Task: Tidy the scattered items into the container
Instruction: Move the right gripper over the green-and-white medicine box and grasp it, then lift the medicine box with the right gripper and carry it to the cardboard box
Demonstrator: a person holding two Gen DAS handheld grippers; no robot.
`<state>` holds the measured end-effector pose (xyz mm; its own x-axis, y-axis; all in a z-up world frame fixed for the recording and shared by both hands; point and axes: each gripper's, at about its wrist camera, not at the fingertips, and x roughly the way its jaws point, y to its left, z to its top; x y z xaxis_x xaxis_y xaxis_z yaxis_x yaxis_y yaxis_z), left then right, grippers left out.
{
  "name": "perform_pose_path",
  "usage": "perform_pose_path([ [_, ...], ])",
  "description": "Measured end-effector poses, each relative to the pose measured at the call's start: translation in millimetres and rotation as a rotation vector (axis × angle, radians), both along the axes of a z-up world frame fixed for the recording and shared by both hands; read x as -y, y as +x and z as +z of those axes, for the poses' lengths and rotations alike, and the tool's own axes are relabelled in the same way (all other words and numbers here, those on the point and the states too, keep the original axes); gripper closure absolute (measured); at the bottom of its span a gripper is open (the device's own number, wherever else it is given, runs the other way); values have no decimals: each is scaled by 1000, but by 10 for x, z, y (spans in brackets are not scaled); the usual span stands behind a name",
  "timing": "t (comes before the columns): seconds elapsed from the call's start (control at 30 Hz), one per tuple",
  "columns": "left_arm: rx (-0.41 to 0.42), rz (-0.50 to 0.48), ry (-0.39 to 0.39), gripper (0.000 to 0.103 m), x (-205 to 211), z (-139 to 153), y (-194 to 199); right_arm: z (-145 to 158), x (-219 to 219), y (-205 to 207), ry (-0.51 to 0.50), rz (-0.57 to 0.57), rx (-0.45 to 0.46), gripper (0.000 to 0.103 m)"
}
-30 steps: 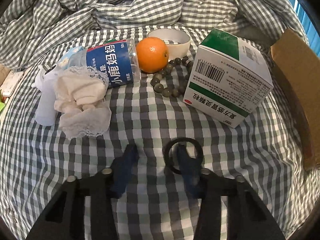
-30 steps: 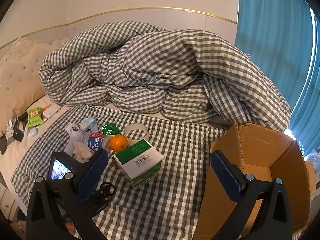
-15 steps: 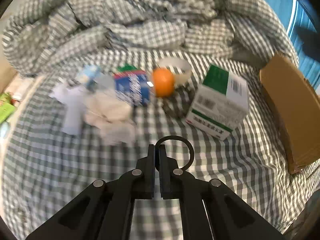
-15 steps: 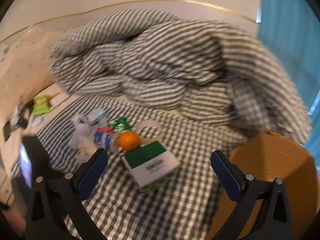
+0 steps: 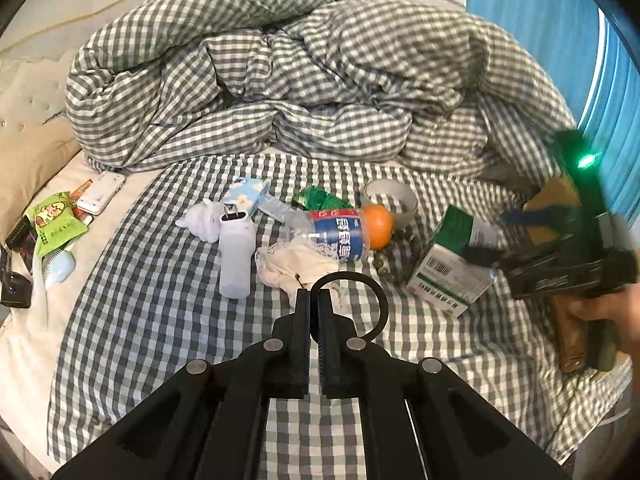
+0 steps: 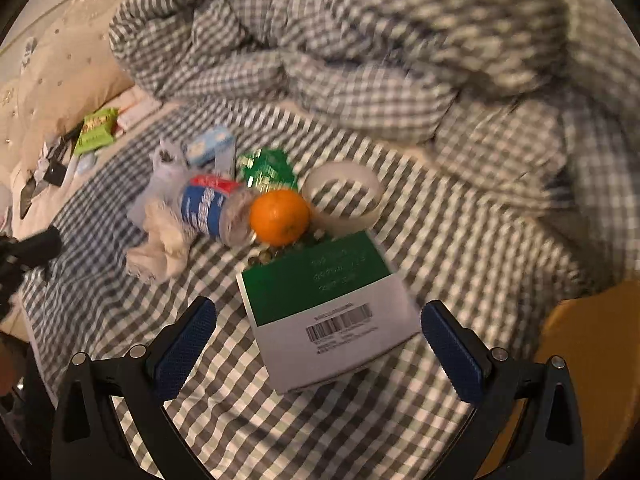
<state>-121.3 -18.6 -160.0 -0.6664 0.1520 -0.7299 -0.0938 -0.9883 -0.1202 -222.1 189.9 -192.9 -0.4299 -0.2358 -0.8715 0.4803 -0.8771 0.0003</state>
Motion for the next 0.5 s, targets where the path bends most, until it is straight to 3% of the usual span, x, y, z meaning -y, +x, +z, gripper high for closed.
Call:
perform_pose_path([
  [0.1, -6, 1, -7, 101, 5, 22, 14, -119, 66, -12, 67, 15, -12, 0],
  [0.23, -13, -6, -32, 101, -26, 38, 24, -142, 88, 45, 63, -2, -50, 4],
  [0.3, -15, -7, -27, 101, -31, 50, 28, -199, 134, 56, 134, 2, -71, 12],
  [0.37, -20, -9, -24, 101, -43, 69, 43, -246, 195, 66, 187, 27, -86, 12],
  [0.5, -33, -26, -29, 100, -79, 122, 90, -217, 181, -48, 171, 27, -69, 11],
])
